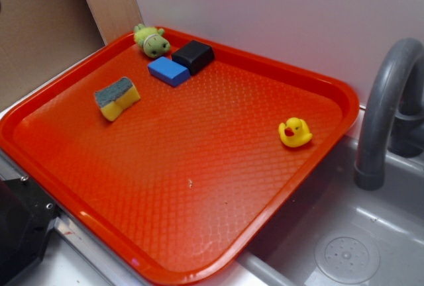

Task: Grab the green sponge.

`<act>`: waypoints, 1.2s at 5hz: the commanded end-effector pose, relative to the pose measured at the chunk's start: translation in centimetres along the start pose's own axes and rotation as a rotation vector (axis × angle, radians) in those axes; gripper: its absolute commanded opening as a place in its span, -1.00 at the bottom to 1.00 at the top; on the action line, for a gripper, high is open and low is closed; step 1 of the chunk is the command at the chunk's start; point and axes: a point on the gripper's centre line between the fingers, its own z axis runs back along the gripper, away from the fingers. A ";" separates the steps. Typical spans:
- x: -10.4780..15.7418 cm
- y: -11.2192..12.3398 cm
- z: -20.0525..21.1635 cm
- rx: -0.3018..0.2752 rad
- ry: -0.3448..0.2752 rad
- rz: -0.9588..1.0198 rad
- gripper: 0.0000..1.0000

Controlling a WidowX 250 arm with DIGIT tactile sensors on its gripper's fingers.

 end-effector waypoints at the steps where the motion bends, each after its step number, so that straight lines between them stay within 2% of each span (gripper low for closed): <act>1: 0.0 0.0 0.0 0.000 0.000 0.000 1.00; 2: 3.2 0.8 -1.4 0.027 -0.027 -0.016 1.00; 3: 5.3 1.7 -3.2 0.032 -0.037 0.006 1.00; 4: 6.4 2.6 -4.9 0.055 -0.028 0.003 1.00; 5: 7.3 4.8 -7.5 0.040 -0.017 0.000 1.00; 6: 8.6 6.7 -10.8 0.052 0.020 -0.023 1.00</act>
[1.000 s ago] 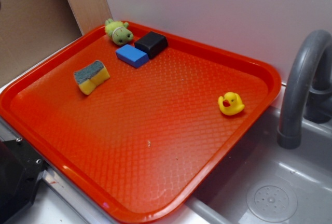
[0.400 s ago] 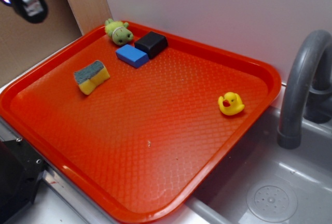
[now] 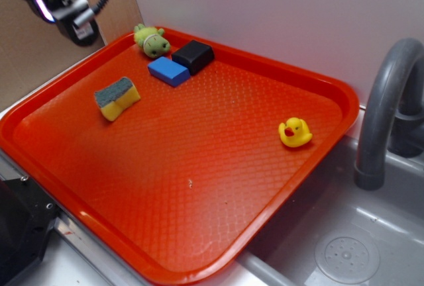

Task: Grab the green sponge.

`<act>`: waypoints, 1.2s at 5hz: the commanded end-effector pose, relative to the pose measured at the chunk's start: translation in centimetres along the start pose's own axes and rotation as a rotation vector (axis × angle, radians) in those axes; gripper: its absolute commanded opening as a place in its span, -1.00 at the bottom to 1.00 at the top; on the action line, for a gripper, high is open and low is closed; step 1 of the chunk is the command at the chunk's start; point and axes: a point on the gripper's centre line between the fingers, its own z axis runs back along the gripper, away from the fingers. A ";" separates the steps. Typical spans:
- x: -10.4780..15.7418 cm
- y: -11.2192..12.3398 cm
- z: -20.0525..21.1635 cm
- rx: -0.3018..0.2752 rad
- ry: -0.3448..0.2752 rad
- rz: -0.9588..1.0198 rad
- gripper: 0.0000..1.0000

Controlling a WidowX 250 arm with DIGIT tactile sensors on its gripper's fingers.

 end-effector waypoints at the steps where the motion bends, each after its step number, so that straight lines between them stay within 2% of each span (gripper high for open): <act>1: 2.2 3.6 -4.9 0.048 0.030 -0.006 1.00; 2: 2.4 4.9 -7.4 0.054 0.055 0.003 1.00; 3: 2.4 5.8 -8.7 0.103 0.083 0.005 1.00; 4: 2.0 7.3 -10.5 0.128 0.121 0.012 1.00; 5: 2.0 7.8 -11.9 0.171 0.152 0.020 1.00; 6: 2.0 7.7 -12.8 0.191 0.148 0.033 0.69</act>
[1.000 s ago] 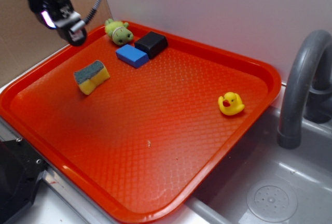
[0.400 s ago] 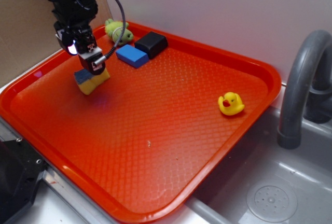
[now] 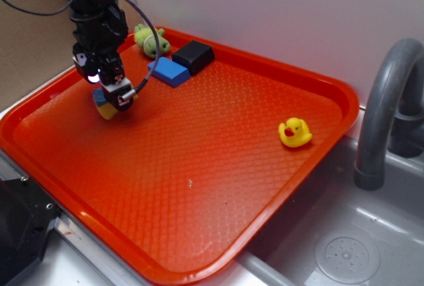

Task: Grab the green sponge.

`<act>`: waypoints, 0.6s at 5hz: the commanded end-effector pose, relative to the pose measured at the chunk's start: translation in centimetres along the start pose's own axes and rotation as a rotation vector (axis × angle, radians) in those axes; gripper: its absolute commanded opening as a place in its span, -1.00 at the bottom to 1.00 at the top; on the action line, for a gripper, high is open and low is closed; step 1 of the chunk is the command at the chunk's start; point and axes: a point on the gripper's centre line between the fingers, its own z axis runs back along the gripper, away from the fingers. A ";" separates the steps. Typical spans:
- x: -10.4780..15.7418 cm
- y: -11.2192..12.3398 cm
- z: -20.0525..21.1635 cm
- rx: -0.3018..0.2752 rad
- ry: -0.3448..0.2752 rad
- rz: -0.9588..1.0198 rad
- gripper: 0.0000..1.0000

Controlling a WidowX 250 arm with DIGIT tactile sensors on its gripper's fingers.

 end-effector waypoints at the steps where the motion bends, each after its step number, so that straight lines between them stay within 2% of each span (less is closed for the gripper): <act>1: 0.4 -0.5 -0.1 0.020 -0.025 0.003 -1.00; 2: 0.3 -0.7 0.2 0.000 -0.035 -0.009 -1.00; 3: 0.3 -1.7 3.1 -0.038 -0.020 -0.040 -1.00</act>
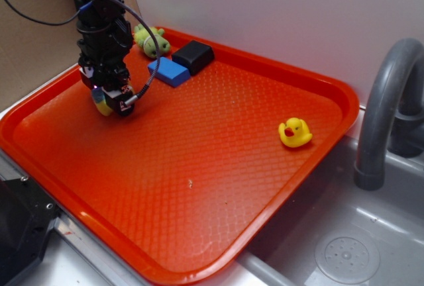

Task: Grab the green sponge.

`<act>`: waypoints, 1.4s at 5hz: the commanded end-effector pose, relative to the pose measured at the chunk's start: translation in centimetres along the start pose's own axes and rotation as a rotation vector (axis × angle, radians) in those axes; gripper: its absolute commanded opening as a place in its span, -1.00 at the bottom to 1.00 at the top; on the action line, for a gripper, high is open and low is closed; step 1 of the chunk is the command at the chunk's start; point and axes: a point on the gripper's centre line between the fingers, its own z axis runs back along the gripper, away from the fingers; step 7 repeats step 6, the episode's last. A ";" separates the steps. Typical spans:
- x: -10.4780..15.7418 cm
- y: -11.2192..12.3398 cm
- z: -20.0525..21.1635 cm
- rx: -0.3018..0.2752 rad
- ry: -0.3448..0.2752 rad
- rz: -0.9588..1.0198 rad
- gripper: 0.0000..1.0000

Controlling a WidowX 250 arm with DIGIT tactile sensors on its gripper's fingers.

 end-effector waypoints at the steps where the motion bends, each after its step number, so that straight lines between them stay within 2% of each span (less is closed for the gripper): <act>1: -0.5 -3.0 9.1 -0.067 -0.069 -0.068 -1.00; 2: -2.0 -4.2 12.6 -0.132 -0.098 -0.088 -1.00; 4: -4.5 -5.6 18.0 -0.167 -0.176 -0.110 -1.00; 5: -5.5 -5.2 19.3 -0.150 -0.216 -0.059 -1.00; 6: -5.5 -4.7 18.9 -0.163 -0.268 -0.043 -1.00; 7: -5.5 -4.7 18.9 -0.163 -0.268 -0.043 -1.00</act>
